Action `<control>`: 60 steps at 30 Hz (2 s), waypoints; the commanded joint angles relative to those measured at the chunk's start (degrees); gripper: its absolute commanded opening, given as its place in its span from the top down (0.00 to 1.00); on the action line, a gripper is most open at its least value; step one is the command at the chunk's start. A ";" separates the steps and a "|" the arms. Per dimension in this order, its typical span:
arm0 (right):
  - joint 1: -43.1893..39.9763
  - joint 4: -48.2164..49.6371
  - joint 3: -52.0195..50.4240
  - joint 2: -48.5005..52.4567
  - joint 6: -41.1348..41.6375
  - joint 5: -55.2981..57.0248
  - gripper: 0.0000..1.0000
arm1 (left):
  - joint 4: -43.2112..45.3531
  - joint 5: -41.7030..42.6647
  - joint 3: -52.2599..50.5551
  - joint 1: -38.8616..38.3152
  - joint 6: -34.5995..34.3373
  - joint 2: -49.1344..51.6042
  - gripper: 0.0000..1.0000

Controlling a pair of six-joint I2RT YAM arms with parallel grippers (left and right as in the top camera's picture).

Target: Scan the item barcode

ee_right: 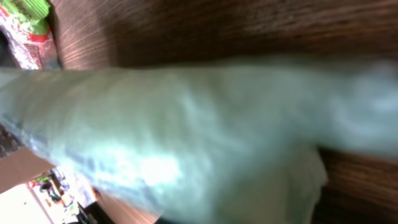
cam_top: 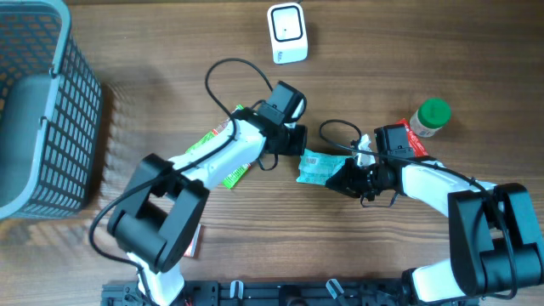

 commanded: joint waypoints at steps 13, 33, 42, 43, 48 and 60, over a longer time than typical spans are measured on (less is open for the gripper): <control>-0.07 -17.75 11.82 0.35 -10.03 0.50 0.58 | -1.16 -1.27 1.09 -0.52 -0.15 -2.80 0.94; -0.07 -20.70 20.94 0.13 -18.51 13.14 0.52 | -11.41 10.97 1.05 -0.55 -3.13 -1.36 0.96; -0.07 -19.71 20.70 0.57 -21.49 14.58 0.52 | -9.97 12.63 0.87 -0.68 -3.17 2.32 0.96; -0.07 -19.85 20.68 0.81 -21.49 14.62 0.52 | -10.01 12.63 0.87 -0.70 -3.15 2.47 0.96; -0.07 -20.02 20.37 4.31 -21.92 16.63 0.51 | -10.03 12.59 0.87 -1.33 -3.13 2.64 0.96; -0.07 -20.70 19.58 8.66 -24.50 8.15 0.49 | -9.42 11.96 0.87 -2.29 -3.10 6.58 0.96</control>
